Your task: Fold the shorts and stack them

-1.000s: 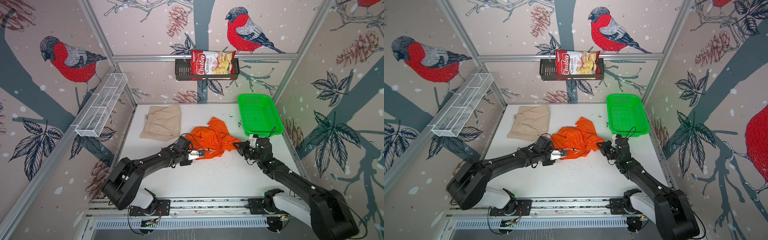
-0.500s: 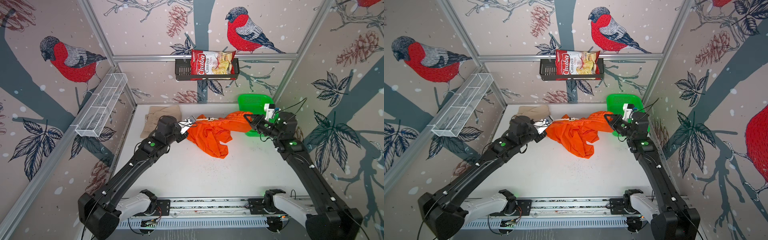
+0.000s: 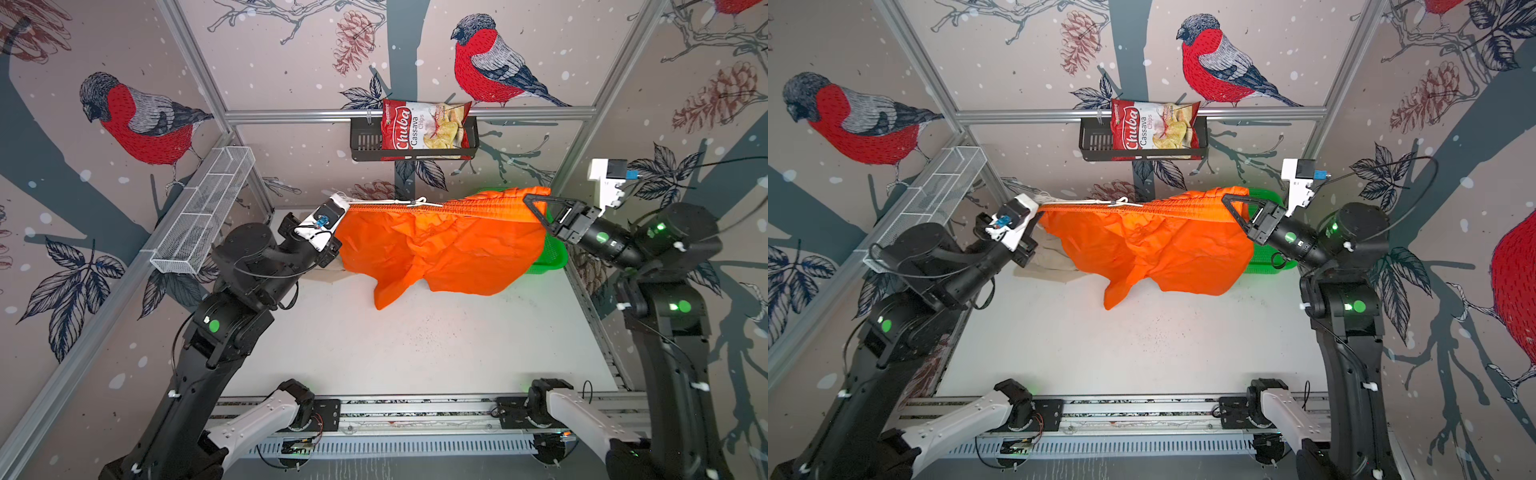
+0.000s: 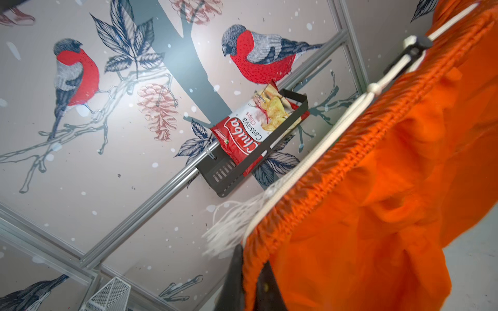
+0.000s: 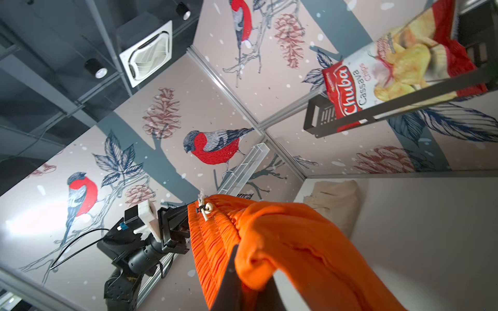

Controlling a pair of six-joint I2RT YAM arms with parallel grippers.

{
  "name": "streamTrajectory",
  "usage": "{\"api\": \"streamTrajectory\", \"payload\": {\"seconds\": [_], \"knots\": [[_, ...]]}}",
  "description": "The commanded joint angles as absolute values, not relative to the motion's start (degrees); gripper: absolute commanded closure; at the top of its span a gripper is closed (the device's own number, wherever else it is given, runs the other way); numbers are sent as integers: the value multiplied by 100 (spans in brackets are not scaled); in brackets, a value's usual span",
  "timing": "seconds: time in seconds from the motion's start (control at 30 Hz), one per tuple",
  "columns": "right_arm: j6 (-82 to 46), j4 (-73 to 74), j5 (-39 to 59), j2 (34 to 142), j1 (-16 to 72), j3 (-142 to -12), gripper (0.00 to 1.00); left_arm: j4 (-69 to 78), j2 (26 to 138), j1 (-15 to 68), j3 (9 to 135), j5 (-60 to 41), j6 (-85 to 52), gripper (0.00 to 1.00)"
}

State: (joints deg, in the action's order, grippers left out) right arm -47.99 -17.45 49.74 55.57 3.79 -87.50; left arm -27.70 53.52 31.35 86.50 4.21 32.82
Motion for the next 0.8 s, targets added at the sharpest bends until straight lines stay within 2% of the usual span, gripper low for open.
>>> {"api": "streamTrajectory", "payload": {"seconds": [0.0,0.17,0.33,0.43,0.6,0.67,0.77], "knots": [[-4927,-1678,4567,5584,330,-8728,99,-3010,5377,3094,8648,1454,3184,100],[-5012,-1309,4437,5980,548,-8240,99,-2938,5948,2881,8512,1515,3201,100],[-4514,-1179,4143,7282,1192,-8774,99,-2689,6823,2156,9079,1035,3233,100],[-4453,-925,4228,8431,1451,-9725,100,-2538,7362,1926,10017,1136,3369,100],[-4523,-997,4778,10458,1617,-12849,100,-2473,7701,1925,11529,1401,3784,100],[-4676,-872,5032,10978,1539,-13624,100,-2539,7433,1929,11500,1267,3968,100],[-4956,-383,5336,11082,1383,-13129,100,-2290,6457,1950,10308,623,4367,100]]}}
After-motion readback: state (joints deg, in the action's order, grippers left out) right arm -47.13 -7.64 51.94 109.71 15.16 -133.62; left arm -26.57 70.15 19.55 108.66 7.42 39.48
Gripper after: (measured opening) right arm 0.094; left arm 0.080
